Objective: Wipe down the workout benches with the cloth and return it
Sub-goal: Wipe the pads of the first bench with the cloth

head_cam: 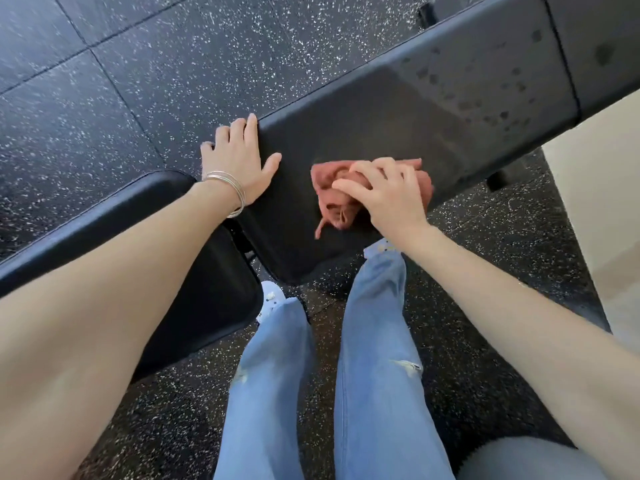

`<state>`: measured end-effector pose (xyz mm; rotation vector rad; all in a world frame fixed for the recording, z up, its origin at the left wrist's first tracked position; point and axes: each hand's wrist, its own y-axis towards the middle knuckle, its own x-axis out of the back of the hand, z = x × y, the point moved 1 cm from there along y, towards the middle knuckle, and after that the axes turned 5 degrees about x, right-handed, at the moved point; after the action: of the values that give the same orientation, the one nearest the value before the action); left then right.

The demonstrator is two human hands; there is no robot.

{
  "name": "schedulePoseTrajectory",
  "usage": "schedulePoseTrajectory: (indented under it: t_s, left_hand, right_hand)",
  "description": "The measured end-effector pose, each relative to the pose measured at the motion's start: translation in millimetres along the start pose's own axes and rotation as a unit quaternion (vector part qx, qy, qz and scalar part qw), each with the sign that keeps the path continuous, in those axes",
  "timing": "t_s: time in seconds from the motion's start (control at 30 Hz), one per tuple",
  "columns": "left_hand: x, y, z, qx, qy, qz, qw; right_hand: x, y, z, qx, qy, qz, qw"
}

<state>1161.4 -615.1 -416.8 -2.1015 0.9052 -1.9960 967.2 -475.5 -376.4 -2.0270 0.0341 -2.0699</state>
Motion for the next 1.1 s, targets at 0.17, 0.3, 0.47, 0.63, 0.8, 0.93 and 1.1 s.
schedulePoseTrajectory:
  t_s: [0.17,0.3,0.47,0.63,0.8,0.93,1.1]
  left_hand:
    - [-4,2,4,0.005,-0.033,-0.015,0.999]
    - [-1,1,5,0.001,-0.042,-0.008,0.999]
    - [1,-2,-1,0.012,-0.033,-0.004,0.999]
    - [-2,-2,-4,0.021,-0.026,-0.008,0.999]
    - [-6,-1,-9,0.039,-0.018,-0.013,0.999]
    - [-8,-3,-16,0.063,-0.024,-0.023,0.997]
    - [-9,0,-22,0.081,-0.031,-0.041,0.995]
  right_hand:
    - [-1,81,-21,-0.297,0.099,-0.015,0.950]
    - [-10,54,50,-0.287,0.083,-0.041,0.953]
    - [-24,-35,111,-0.029,0.085,-0.107,0.990]
    - [-28,-61,24,0.096,0.021,-0.118,0.988]
    - [-18,-57,-40,-0.186,0.064,-0.068,0.978]
    - [-19,-52,15,-0.151,0.152,-0.112,0.970]
    - [-29,-74,28,0.149,0.093,-0.116,0.978]
